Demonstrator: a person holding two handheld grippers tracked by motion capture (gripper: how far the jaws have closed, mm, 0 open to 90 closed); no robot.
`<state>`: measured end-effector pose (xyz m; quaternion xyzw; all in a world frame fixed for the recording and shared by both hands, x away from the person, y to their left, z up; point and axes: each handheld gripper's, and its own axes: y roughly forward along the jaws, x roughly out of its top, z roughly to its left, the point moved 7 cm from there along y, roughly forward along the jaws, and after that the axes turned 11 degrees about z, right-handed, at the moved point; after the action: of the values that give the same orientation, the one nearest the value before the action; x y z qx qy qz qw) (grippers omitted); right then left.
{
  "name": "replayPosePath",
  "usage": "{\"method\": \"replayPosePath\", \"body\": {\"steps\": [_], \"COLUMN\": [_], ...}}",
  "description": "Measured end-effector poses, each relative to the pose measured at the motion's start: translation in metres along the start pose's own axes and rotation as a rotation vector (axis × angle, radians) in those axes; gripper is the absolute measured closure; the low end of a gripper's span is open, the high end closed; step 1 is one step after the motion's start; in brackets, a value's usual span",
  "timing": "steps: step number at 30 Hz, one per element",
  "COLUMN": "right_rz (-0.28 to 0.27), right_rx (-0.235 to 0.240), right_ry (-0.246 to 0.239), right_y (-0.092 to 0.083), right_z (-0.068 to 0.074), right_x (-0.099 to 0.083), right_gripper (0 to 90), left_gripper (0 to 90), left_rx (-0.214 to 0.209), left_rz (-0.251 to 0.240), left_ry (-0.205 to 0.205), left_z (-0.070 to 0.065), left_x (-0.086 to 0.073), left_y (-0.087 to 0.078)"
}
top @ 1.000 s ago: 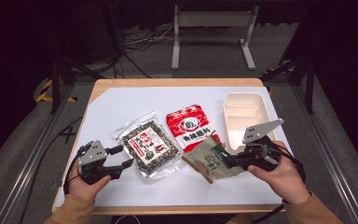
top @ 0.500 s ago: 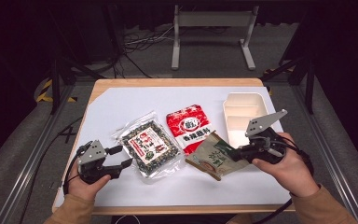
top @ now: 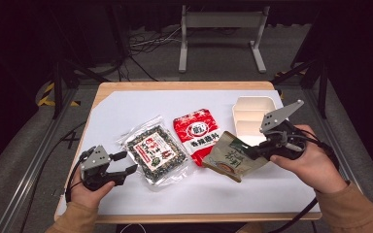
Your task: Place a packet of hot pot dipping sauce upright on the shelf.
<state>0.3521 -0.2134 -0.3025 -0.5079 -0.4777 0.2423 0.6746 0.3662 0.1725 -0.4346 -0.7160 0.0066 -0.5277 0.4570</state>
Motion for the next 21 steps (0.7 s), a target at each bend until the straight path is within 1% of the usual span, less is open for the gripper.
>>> {"method": "replayPosePath", "body": {"steps": [3,5,7,11,13,16,17,18,21], "right_rz": [0.017,0.022,0.033,0.047,0.048,0.046,0.047,0.05,0.055], "right_rx": [-0.011,-0.013,-0.019,-0.033,-0.04,-0.056,-0.068,-0.077,-0.102], "right_ry": [-0.022,-0.019,-0.028,-0.041,-0.056,-0.089,-0.104,-0.126,-0.154], "right_y": [-0.006,-0.007,-0.01,-0.015,-0.018,-0.022,-0.023,-0.025,-0.028], "right_z": [-0.002,-0.003,-0.006,-0.011,-0.013,-0.015,-0.016,-0.017,-0.02], "right_x": [0.003,0.004,0.005,0.007,0.008,0.009,0.01,0.011,0.013], "right_gripper": [90.0,90.0,90.0,90.0,90.0,90.0,89.9,90.0,89.9], "left_gripper": [39.3,39.3,39.3,39.1,38.9,38.7,38.7,38.6,38.4], "left_rx": [-0.004,-0.001,0.001,0.002,0.007,0.006,0.01,0.007,0.009], "left_rz": [-0.002,-0.003,-0.002,-0.001,0.0,-0.005,-0.005,-0.005,-0.003], "left_ry": [-0.012,-0.011,-0.006,-0.01,-0.007,-0.018,-0.013,-0.018,-0.016], "left_z": [0.0,0.0,0.0,0.001,0.002,0.001,0.002,0.001,0.001], "left_x": [0.0,-0.001,-0.001,-0.002,-0.002,-0.003,-0.003,-0.004,-0.004], "left_y": [-0.001,-0.001,-0.001,-0.001,-0.002,-0.003,-0.004,-0.004,-0.005]}}
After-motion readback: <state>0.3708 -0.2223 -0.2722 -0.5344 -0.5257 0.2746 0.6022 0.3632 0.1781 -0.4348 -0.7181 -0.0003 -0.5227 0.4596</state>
